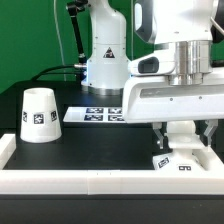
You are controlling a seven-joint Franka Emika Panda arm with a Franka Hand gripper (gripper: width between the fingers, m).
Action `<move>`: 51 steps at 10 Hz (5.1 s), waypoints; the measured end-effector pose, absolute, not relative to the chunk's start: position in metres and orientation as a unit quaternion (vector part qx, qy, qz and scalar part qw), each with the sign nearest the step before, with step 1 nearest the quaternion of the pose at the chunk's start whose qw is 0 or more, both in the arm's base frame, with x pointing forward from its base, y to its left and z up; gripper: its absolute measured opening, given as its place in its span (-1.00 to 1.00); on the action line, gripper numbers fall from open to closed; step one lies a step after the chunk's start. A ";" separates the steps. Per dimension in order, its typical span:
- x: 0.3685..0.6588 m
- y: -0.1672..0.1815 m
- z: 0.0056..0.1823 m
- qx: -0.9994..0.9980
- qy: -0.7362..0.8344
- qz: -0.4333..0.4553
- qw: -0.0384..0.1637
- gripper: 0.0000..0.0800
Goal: Assemble lamp
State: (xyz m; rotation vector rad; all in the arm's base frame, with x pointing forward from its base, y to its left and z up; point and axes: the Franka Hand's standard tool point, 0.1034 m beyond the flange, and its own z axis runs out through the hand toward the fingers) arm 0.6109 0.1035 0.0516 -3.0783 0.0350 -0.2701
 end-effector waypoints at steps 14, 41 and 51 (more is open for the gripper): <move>0.540 0.105 0.076 -0.997 0.025 -0.062 0.027 0.75; 0.484 0.123 0.058 -0.947 -0.012 0.320 0.030 0.75; 0.473 0.134 0.028 -0.916 -0.002 0.402 0.017 0.75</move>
Offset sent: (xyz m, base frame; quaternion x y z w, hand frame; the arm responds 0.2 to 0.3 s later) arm 0.0000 0.0000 0.0000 0.0000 0.0000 0.0000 1.0000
